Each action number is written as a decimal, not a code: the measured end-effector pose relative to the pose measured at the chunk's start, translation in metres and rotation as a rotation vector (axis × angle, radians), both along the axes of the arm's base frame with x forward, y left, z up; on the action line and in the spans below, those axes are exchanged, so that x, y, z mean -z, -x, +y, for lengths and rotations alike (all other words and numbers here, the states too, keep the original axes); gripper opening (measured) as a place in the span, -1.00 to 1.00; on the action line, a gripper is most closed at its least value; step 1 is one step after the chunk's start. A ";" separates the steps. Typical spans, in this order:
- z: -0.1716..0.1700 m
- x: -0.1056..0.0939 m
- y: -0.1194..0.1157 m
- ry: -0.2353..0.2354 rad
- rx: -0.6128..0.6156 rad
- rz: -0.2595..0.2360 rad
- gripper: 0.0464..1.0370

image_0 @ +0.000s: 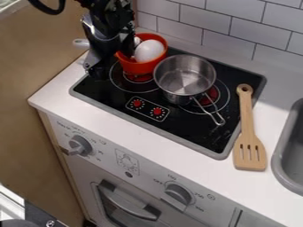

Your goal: Put the orange pot to the silver pan

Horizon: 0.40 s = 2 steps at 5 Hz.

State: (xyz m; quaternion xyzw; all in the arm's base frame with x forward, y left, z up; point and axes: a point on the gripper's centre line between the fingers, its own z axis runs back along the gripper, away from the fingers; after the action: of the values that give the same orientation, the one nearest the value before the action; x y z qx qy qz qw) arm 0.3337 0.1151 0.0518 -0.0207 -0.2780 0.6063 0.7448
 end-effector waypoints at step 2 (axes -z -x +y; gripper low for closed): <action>0.001 0.008 0.003 -0.024 0.003 -0.006 0.93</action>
State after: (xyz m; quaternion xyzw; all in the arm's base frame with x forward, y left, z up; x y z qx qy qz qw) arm 0.3303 0.1166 0.0437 -0.0140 -0.2872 0.6018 0.7451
